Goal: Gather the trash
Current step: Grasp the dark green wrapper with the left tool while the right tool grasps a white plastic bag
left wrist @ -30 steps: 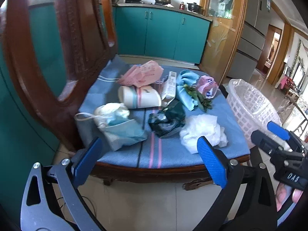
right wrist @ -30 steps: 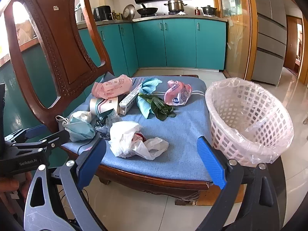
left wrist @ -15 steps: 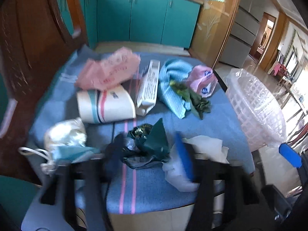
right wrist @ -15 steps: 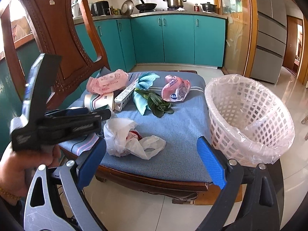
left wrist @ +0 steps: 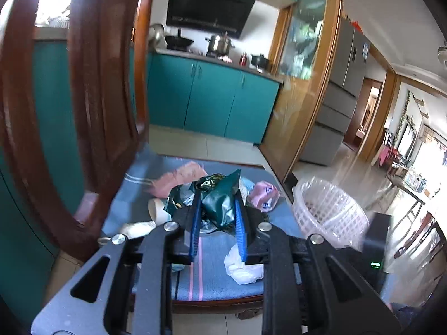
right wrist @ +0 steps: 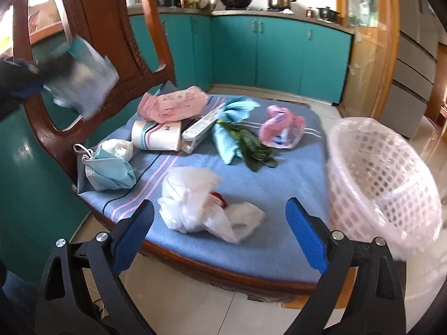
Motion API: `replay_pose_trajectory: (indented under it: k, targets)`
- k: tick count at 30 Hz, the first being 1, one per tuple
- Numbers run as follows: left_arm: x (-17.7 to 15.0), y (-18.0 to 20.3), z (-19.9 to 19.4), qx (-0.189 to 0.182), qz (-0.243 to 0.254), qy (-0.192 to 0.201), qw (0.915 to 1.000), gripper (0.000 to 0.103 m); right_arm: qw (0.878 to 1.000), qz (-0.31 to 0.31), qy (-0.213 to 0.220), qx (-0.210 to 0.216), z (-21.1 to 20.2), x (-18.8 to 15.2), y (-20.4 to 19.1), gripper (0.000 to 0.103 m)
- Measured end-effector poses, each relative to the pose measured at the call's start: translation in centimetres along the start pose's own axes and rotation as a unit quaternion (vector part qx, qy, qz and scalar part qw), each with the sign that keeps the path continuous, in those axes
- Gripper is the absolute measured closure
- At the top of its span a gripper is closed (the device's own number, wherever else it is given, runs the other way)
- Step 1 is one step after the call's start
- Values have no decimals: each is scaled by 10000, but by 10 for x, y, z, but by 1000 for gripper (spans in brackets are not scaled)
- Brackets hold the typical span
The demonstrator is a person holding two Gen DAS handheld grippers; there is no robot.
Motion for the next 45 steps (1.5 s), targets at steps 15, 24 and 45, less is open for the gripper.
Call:
replay_pose_trajectory:
  k: [15,24,45]
  targets:
    - [-7,-8,11,51,38,-424,9991,80,9986,153,-48,513,-10,2,7,76]
    - [-15,5,16,18,254,-596,9979,80,9975,533,188,420,-33,1,39,76]
    - [-24,9,32,105,382,-829,9958,78,9978,448,249,423,-38,-2,33,76]
Point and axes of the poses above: each gripper's, at about its wrist camera, not at the fingertips, and z roughly the way its jaws point, y to its right, x to its top, the point moved 2 cm from there along z, roughly the way its jaws point, and after that the axes turned 12 degrees about -y, right-handed, at the moved point
